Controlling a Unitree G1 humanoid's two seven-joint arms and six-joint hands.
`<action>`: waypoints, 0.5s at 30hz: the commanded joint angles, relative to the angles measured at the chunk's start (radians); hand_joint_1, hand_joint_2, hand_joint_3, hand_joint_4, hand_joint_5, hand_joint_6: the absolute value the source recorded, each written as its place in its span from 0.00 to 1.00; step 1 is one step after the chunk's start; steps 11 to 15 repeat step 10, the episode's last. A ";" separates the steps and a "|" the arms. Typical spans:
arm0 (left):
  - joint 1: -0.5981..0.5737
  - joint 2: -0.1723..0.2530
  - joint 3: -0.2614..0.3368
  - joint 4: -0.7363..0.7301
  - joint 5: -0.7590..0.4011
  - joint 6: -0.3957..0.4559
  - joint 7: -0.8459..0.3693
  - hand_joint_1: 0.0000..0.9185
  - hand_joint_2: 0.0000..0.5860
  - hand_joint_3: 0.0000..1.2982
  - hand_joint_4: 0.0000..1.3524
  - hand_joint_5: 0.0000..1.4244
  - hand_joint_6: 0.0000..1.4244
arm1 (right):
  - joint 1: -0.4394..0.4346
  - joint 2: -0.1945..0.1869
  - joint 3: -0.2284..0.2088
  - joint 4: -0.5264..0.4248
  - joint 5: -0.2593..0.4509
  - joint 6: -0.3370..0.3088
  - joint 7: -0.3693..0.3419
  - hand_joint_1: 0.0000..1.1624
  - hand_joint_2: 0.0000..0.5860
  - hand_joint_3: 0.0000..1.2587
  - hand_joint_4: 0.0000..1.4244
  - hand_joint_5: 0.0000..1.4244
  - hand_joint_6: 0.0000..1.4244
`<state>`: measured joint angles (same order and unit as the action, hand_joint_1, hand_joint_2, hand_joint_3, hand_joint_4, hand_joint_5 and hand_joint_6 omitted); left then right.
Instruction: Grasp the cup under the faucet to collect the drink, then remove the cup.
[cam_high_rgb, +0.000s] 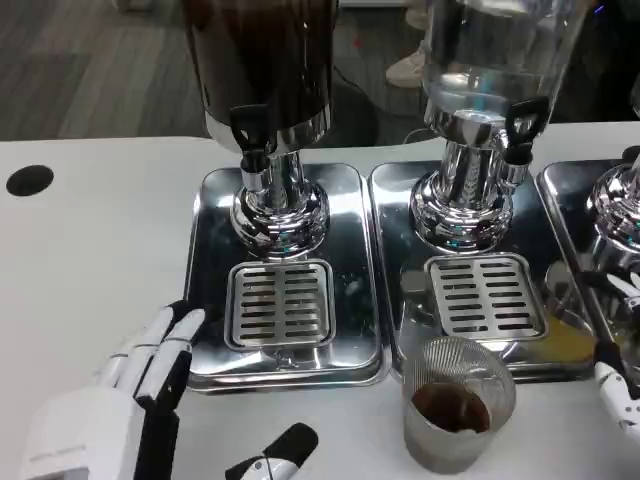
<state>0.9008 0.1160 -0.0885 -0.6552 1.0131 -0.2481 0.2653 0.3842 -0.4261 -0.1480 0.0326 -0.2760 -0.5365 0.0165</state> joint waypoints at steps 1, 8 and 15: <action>0.008 0.009 -0.003 -0.014 0.000 -0.004 0.014 0.00 0.15 0.16 0.09 0.13 0.27 | 0.017 0.003 0.001 -0.024 0.019 -0.012 0.015 0.53 0.88 0.13 0.04 0.01 0.00; 0.010 0.014 0.000 -0.025 0.000 -0.002 0.008 0.00 0.15 0.17 0.09 0.13 0.28 | 0.030 0.007 -0.002 -0.027 0.023 -0.028 0.012 0.53 0.86 0.13 0.04 0.02 0.00; 0.010 0.016 0.000 -0.027 0.000 -0.002 0.008 0.00 0.15 0.17 0.09 0.13 0.28 | 0.033 0.007 -0.004 -0.030 0.027 -0.029 0.014 0.53 0.86 0.13 0.04 0.02 0.00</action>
